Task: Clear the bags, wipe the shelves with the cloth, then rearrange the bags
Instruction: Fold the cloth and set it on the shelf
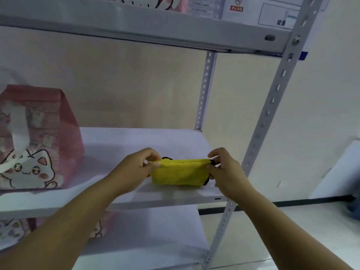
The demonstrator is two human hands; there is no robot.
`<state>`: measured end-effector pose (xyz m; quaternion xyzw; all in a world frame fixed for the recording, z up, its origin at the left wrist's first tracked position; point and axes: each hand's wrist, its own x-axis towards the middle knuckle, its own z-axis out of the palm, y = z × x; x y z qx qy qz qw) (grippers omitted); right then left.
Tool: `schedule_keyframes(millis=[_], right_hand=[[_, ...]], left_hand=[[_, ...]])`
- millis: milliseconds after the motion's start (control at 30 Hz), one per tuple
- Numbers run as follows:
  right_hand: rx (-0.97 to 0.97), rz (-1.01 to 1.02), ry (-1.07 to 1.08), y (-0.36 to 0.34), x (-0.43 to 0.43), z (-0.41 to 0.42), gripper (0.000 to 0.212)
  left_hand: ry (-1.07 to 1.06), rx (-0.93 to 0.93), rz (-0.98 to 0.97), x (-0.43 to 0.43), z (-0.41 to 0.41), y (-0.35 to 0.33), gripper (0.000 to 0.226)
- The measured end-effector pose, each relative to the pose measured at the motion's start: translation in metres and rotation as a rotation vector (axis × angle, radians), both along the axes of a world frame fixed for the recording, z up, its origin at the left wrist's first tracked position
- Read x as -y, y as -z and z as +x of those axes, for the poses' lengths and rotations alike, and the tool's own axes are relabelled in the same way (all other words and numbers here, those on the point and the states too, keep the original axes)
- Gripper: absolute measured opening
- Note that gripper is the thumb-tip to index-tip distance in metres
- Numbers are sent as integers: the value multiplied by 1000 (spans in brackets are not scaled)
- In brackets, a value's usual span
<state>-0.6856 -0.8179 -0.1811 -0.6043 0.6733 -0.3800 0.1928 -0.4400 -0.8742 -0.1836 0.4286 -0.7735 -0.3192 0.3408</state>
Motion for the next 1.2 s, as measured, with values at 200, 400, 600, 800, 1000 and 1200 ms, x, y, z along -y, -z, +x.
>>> schedule_keyframes(millis=[200, 400, 600, 800, 1000, 1200], right_hand=[[27, 16, 143, -6, 41, 0, 24], [-70, 138, 186, -3, 70, 5, 19], [-377, 32, -4, 15, 63, 9, 25], [-538, 117, -433, 19, 45, 7, 59], [-738, 103, -349, 23, 37, 6, 63], [-990, -14, -194, 24, 12, 21, 32]], left_hand=[[-92, 24, -16, 44, -15, -1, 9], [-129, 168, -27, 80, -24, 14, 7], [-61, 197, -121, 83, -23, 21, 14], [286, 391, -53, 69, 1, 22, 46], [210, 442, -224, 74, -3, 31, 47], [84, 404, -228, 79, -43, 34, 49]])
